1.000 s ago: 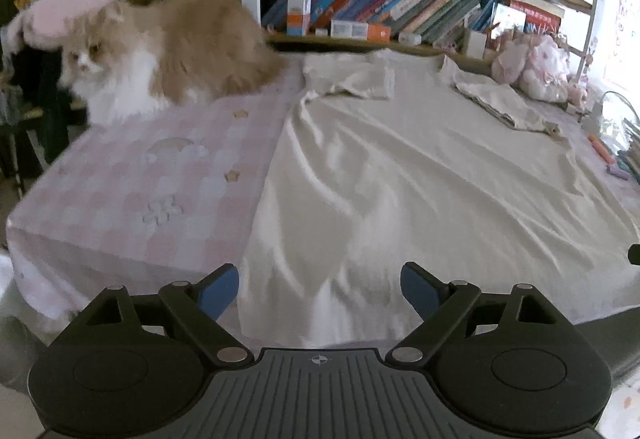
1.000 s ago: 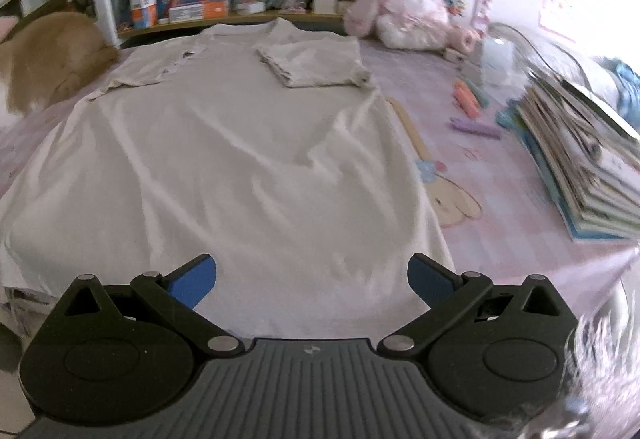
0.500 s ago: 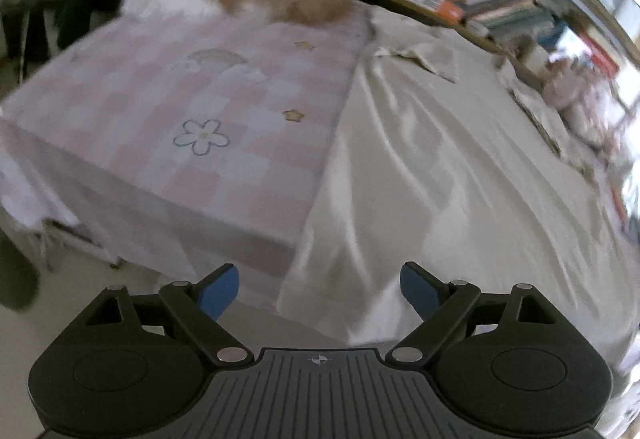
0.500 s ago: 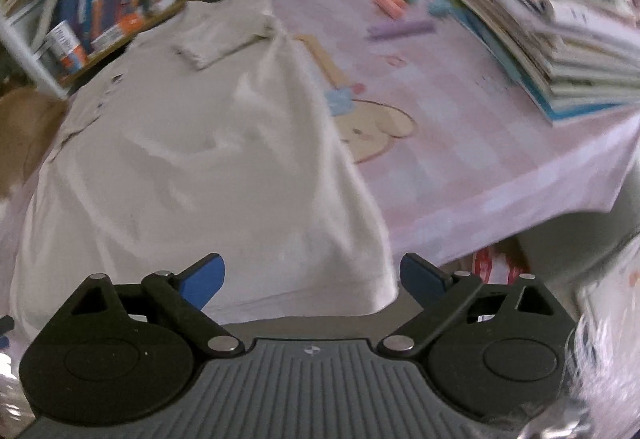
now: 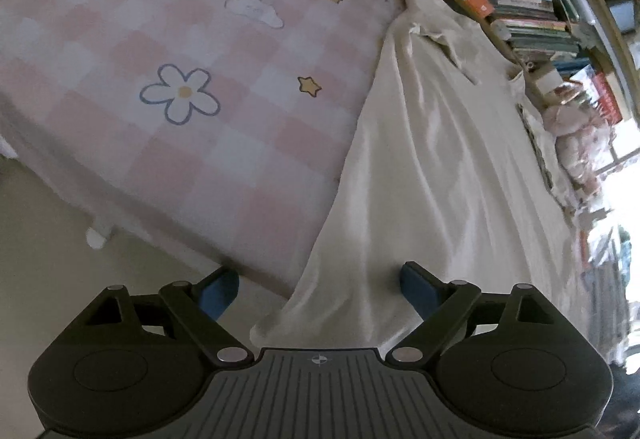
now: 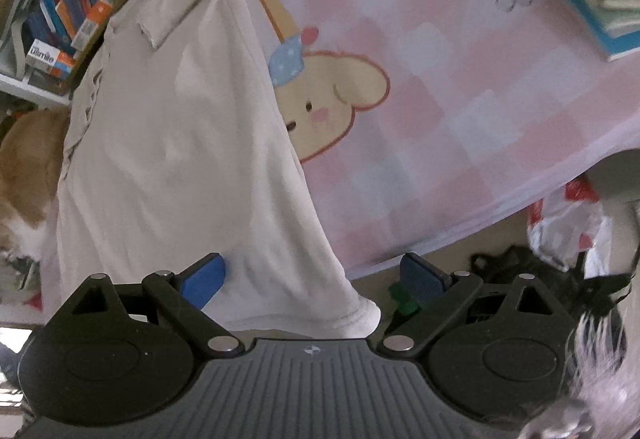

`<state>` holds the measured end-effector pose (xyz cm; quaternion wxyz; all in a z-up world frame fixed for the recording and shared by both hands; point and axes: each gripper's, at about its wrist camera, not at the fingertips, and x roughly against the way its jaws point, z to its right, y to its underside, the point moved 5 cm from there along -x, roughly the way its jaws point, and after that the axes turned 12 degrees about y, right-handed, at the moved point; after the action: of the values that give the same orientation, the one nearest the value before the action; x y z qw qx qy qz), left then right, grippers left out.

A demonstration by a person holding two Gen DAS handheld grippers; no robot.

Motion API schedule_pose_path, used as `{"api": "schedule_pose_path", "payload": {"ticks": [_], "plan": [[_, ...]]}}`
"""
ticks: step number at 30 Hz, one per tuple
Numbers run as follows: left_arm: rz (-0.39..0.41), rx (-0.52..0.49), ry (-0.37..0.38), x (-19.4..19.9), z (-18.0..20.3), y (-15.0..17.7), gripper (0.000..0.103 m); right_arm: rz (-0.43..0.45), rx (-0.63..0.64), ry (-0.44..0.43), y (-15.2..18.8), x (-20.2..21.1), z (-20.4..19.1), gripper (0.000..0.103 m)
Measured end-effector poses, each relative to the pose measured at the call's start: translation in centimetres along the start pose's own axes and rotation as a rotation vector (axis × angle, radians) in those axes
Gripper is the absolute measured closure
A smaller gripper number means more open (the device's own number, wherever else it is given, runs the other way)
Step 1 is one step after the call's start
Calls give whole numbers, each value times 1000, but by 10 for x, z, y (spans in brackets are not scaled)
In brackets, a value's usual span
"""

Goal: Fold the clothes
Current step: 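Grasp the folded shirt's side edge with the right gripper while the left gripper grasps it too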

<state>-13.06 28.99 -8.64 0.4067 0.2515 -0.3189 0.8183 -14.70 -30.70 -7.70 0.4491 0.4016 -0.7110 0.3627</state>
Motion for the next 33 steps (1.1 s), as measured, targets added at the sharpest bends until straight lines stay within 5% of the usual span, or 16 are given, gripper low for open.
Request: {"api": "schedule_pose_path", "payload": {"ticks": [9, 17, 21, 28, 33], "plan": [[-47, 74, 112, -13, -3, -1, 15, -84, 67, -83, 2, -4, -8, 31], [-105, 29, 176, 2, -1, 4, 54, -104, 129, -151, 9, 11, -7, 68], [-113, -13, 187, 9, 2, 4, 71, -115, 185, -170, 14, 17, -10, 70], [-116, -41, 186, 15, 2, 4, 77, -90, 169, -120, 18, 10, -7, 73], [-123, -44, 188, 21, 0, 11, 87, -64, 121, -114, 21, 8, 1, 94]]}}
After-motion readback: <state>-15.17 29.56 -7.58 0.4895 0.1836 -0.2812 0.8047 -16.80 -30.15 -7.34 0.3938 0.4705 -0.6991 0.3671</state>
